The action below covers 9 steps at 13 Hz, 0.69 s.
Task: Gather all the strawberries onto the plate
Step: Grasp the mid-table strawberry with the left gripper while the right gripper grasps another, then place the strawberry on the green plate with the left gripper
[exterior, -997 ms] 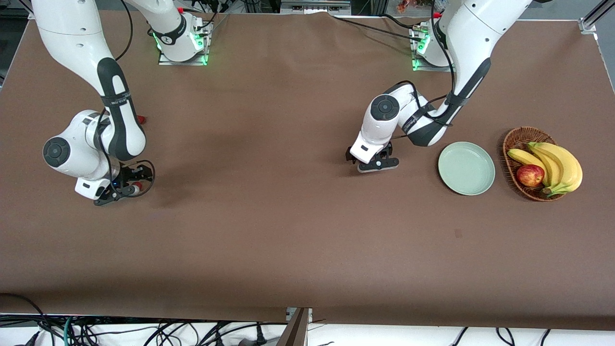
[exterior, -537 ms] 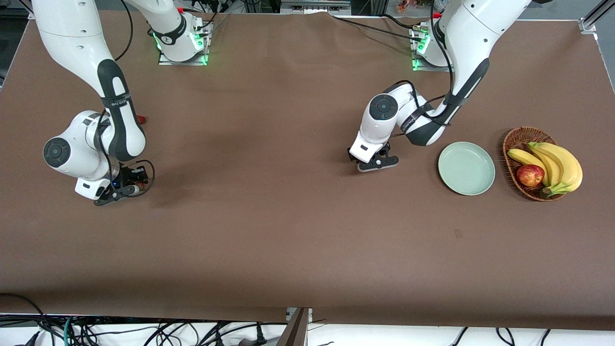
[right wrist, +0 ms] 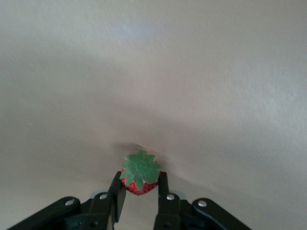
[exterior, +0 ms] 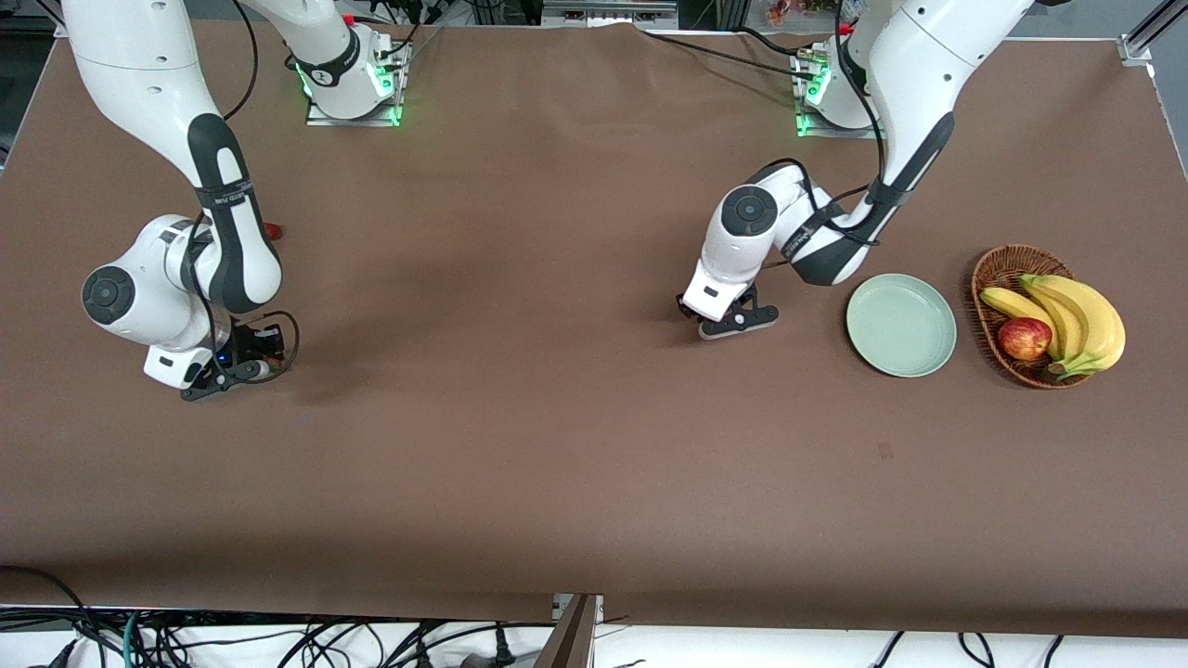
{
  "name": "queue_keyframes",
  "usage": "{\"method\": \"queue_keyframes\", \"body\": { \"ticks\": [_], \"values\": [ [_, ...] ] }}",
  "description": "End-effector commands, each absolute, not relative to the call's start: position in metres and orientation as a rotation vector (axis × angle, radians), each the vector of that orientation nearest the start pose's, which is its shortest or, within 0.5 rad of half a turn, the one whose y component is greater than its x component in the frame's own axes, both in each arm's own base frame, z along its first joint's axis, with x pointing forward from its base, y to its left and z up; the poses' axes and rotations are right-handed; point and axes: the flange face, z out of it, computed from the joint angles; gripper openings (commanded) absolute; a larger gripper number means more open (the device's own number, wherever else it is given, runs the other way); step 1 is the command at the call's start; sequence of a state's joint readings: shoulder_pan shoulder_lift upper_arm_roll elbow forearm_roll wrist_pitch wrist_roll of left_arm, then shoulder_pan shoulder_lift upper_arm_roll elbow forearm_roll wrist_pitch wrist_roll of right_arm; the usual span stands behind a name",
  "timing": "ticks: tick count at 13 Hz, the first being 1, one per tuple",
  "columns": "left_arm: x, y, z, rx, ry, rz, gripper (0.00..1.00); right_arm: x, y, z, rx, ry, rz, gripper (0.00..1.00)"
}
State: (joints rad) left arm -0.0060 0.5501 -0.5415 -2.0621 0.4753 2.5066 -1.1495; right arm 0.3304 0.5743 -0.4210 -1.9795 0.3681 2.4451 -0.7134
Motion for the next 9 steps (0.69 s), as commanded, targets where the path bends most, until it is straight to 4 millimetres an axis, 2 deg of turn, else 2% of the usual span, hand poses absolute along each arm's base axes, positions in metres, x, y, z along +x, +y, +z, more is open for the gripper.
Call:
{"method": "queue_keyframes", "body": {
  "ticks": [1,3,7,9],
  "values": [
    [0.517,-0.281,0.232,-3.143,-0.403,0.020,0.01,0.616,-0.012,0.219,-3.029,-0.521,0.022,0.19],
    [0.535,-0.239,0.255,-3.147,-0.327,0.110,0.01,0.625,0.016,0.238,-3.002,-0.453,0.096,0.19],
    [0.564,-0.103,0.284,-3.144,-0.146,0.225,0.01,0.637,0.055,0.271,-2.980,-0.359,0.203,0.20],
    [0.567,-0.045,0.285,-3.132,-0.077,0.265,0.02,0.637,0.077,0.281,-2.987,-0.304,0.215,0.20]
  ]
}}
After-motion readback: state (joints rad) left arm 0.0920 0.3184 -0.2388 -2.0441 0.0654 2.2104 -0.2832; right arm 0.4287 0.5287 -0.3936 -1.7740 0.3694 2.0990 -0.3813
